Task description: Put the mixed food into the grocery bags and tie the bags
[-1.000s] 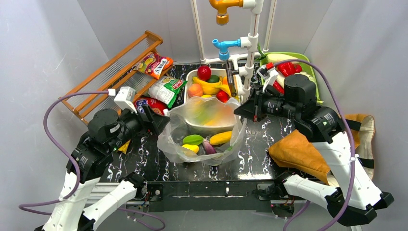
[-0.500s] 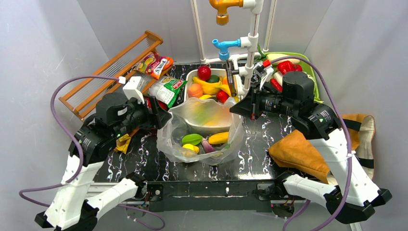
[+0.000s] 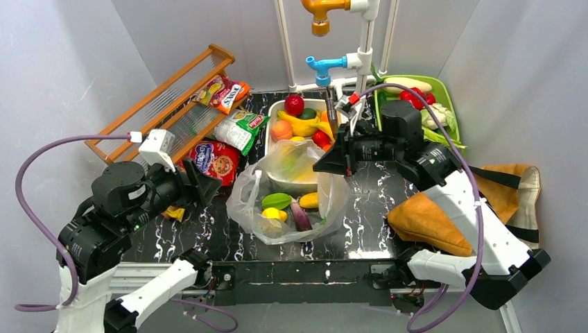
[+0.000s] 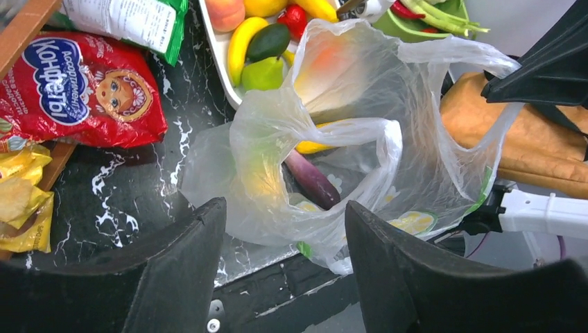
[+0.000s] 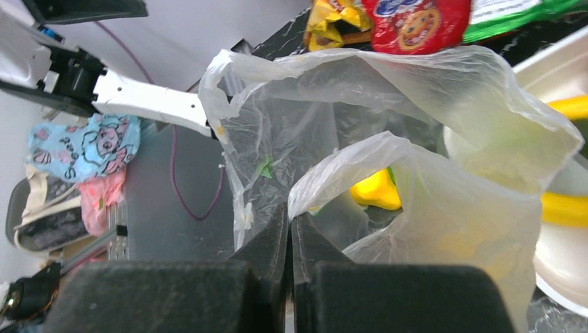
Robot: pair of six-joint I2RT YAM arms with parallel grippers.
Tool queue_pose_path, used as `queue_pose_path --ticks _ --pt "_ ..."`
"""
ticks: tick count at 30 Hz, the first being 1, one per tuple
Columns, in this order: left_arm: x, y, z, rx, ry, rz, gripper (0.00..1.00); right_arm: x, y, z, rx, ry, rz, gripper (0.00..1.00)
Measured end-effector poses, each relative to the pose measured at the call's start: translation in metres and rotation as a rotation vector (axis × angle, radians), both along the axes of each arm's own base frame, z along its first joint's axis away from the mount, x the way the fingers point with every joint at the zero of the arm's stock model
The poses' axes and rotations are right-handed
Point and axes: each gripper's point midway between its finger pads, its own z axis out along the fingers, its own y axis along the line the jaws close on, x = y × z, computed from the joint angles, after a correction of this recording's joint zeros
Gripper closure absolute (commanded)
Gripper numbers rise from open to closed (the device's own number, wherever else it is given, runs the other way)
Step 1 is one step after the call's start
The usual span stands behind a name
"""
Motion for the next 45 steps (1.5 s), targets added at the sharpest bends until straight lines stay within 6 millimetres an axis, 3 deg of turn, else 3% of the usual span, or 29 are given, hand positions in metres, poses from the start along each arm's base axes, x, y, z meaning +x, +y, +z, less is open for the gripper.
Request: queue_pose_path --ticks 6,12,15,18,22,26,33,38,45 --pt "-0.005 -0.002 -0.020 0.016 0.037 -0.026 0.41 -0.013 0.021 -0.012 -0.017 -0.002 0.122 0.99" --pt "-0.010 -0.039 -0.063 0.012 0.187 -0.212 0.49 -0.021 0.032 -0.023 -0.030 0.005 0.208 0.99" --pt "-0.008 -0.057 -0.074 -0.005 0.252 -0.290 0.53 -0.021 0.034 -0.027 -0.033 0.006 0.228 0.99" --pt "-0.009 -0.069 -0.076 -0.016 0.271 -0.359 0.55 -0.019 0.036 -0.030 -0.039 0.010 0.233 0.99" --pt "-0.016 -0.076 -0.072 -0.017 0.254 -0.450 0.35 -0.018 0.036 -0.032 -0.043 0.005 0.234 0.99" --pt "-0.015 -0.080 -0.068 0.005 0.267 -0.485 0.24 -0.017 0.036 -0.032 -0.044 -0.004 0.233 0.99" --pt "0.000 -0.090 -0.068 0.034 0.303 -0.513 0.29 -0.015 0.036 -0.032 -0.050 -0.012 0.219 0.99" --pt "0.007 -0.081 -0.070 0.146 0.159 -0.573 0.25 -0.015 0.033 -0.028 -0.046 -0.033 0.206 0.99" --pt "-0.019 -0.073 -0.068 0.241 -0.210 -0.800 0.23 -0.017 0.029 -0.022 -0.036 -0.077 0.201 0.99"
